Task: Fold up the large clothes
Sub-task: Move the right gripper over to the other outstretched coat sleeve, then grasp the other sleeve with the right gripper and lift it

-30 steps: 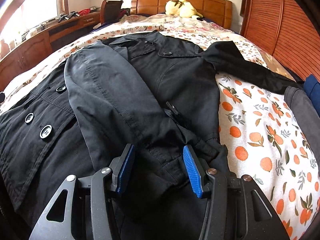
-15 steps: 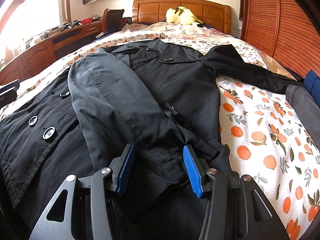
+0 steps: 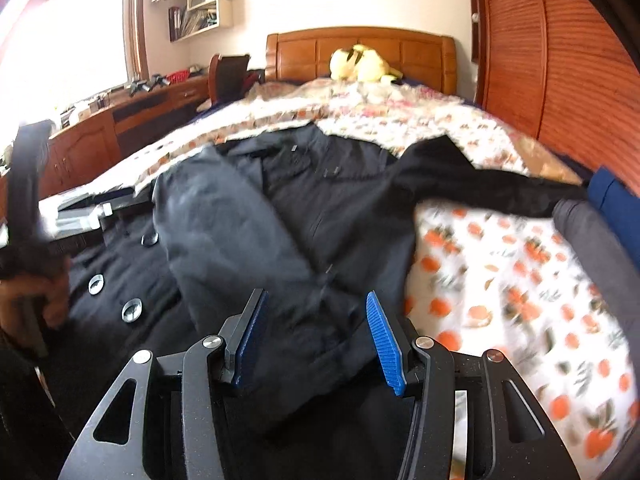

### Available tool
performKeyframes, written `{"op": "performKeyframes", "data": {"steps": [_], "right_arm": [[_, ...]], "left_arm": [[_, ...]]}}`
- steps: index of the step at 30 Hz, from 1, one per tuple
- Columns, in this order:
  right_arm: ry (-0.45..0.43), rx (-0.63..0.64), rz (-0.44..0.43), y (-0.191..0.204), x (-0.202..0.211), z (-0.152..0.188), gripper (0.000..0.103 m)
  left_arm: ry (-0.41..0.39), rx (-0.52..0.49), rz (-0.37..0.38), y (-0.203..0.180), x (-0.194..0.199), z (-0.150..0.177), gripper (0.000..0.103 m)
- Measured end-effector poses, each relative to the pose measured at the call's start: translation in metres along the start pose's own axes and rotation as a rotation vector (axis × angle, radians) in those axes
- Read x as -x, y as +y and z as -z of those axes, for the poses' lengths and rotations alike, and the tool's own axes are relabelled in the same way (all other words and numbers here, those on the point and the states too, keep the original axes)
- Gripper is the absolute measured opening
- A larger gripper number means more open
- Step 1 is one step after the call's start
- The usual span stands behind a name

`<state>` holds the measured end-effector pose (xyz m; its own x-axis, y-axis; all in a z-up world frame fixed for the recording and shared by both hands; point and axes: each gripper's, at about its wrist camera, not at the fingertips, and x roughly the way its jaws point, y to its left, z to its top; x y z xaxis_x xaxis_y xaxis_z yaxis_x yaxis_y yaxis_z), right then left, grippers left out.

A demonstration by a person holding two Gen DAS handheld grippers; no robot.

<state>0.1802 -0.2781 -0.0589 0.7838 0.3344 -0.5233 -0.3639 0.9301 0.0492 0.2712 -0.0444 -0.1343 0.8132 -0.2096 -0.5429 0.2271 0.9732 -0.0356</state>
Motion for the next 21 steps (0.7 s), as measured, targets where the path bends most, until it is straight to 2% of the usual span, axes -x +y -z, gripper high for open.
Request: {"op": "performKeyframes", "data": {"steps": [3, 6, 9, 15, 21], "right_arm": [[-0.020, 0.005, 0.025, -0.015, 0.009, -0.014, 0.052], [-0.008, 0.026, 0.085, -0.033, 0.002, -0.026, 0.052], [0.032, 0.019, 0.129, -0.053, -0.011, -0.031, 0.054], [0.078, -0.019, 0.181, -0.093, -0.041, -0.040, 0.065], [0.144, 0.007, 0.283, -0.128, -0.091, -0.064, 0.065]], "left_arm": [[0.008, -0.002, 0.000, -0.002, -0.005, 0.003, 0.070], [-0.002, 0.002, -0.011, -0.002, -0.005, 0.007, 0.070], [-0.013, 0.009, -0.009, -0.001, -0.004, 0.009, 0.070], [-0.018, 0.026, 0.001, 0.003, -0.003, 0.011, 0.070], [-0.034, 0.025, -0.006, 0.003, -0.001, 0.011, 0.070]]}}
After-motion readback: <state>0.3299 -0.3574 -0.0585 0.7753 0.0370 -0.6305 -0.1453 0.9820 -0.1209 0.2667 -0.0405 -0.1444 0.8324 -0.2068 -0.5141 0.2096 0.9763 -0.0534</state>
